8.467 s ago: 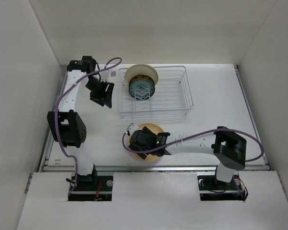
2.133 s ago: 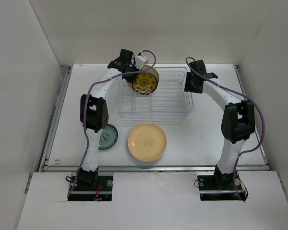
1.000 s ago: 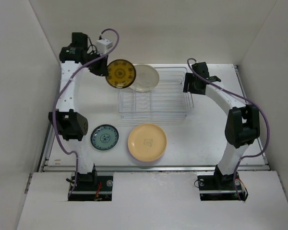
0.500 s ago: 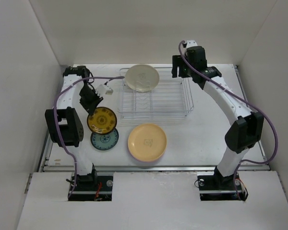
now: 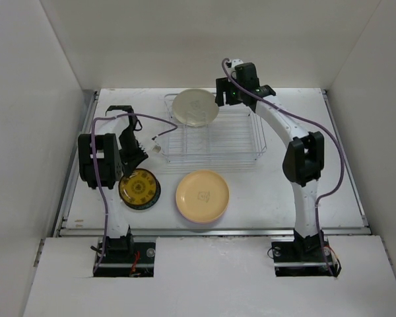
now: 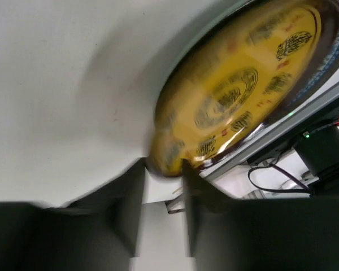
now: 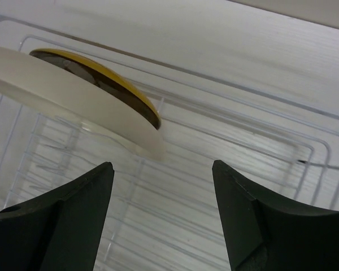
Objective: Unload the plates from the dish rack
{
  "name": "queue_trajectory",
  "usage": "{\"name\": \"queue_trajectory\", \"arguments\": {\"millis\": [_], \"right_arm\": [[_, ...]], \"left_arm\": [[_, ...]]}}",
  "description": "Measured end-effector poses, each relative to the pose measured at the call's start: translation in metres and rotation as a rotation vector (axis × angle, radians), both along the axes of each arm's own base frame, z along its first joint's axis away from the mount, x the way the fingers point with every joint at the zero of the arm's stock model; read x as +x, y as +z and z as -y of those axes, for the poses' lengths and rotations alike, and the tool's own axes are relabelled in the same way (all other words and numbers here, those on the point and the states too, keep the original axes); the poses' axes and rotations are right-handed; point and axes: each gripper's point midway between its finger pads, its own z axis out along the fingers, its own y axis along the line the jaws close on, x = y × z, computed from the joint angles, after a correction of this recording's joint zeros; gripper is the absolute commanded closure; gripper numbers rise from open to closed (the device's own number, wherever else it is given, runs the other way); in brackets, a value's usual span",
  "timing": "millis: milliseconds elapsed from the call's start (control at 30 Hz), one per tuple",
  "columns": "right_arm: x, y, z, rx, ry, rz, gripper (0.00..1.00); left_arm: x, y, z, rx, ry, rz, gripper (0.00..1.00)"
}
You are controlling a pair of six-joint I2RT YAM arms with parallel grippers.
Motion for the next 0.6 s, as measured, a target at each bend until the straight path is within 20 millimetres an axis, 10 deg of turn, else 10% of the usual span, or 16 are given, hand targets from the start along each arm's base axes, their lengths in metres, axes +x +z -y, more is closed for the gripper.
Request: {"name": "queue_trajectory", "arguments": {"millis": [100,300,433,600], "right_arm": [[0.008,-0.011,-0.018,0.022,0.048,-0.007,0.26],[0.01,-0.013,-0.042,0.053,0.105,0.015,0.38],[0.018,-0.007,-0.049,0.062,0.112,0.059,0.78],[0.026,-0.012,-0.038,0.021,0.096,0.089,1.0]], "left_arm": [[0.005,-0.001,0.001,0.005,0.015,0.004,0.49],[0.02,0.007,0.003,0.0,0.058,0.056,0.46],[0.037,0.017,0.01,-0.055,0.142,0.116,0.46],[0.054,0.032,0.022,-0.147,0.275,0.171,0.46]]}}
